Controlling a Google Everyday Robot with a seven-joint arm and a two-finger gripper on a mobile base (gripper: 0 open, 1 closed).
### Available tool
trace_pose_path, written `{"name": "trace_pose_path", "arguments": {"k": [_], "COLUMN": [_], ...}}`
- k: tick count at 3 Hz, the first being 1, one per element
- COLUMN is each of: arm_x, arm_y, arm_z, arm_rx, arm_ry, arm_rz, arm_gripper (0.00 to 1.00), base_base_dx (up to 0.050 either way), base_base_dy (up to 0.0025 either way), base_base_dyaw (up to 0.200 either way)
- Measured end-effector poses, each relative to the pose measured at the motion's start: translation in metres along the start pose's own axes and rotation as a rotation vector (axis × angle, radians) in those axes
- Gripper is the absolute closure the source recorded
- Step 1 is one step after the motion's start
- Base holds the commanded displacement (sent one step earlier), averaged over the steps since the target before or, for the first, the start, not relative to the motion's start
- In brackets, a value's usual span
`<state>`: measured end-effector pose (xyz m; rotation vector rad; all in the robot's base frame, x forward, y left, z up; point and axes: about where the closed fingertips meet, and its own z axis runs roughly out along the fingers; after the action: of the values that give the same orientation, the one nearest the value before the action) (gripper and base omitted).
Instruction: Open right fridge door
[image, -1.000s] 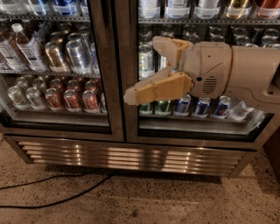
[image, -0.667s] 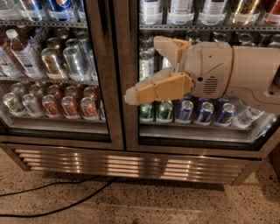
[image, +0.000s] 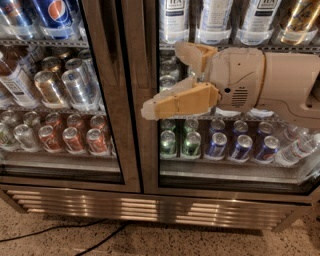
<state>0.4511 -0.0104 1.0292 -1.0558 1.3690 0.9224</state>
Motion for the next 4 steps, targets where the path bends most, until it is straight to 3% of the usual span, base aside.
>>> {"name": "trace_pose_path", "arguments": {"k": [2,3,4], "arm_x": [0.0000,0.0000,0.0000], "arm_y": [0.0000,0.0000,0.0000], "arm_z": [0.0000,0.0000,0.0000], "arm_rx": [0.000,0.000,0.000], "arm_ry": [0.000,0.000,0.000], "arm_rz": [0.000,0.000,0.000], "arm_gripper": [0.00,0.00,0.19], "base_base_dx": [0.000,0.000,0.000], "base_base_dy": [-0.00001,0.00000,0.00000], "base_base_dyaw": [0.200,0.000,0.000]}}
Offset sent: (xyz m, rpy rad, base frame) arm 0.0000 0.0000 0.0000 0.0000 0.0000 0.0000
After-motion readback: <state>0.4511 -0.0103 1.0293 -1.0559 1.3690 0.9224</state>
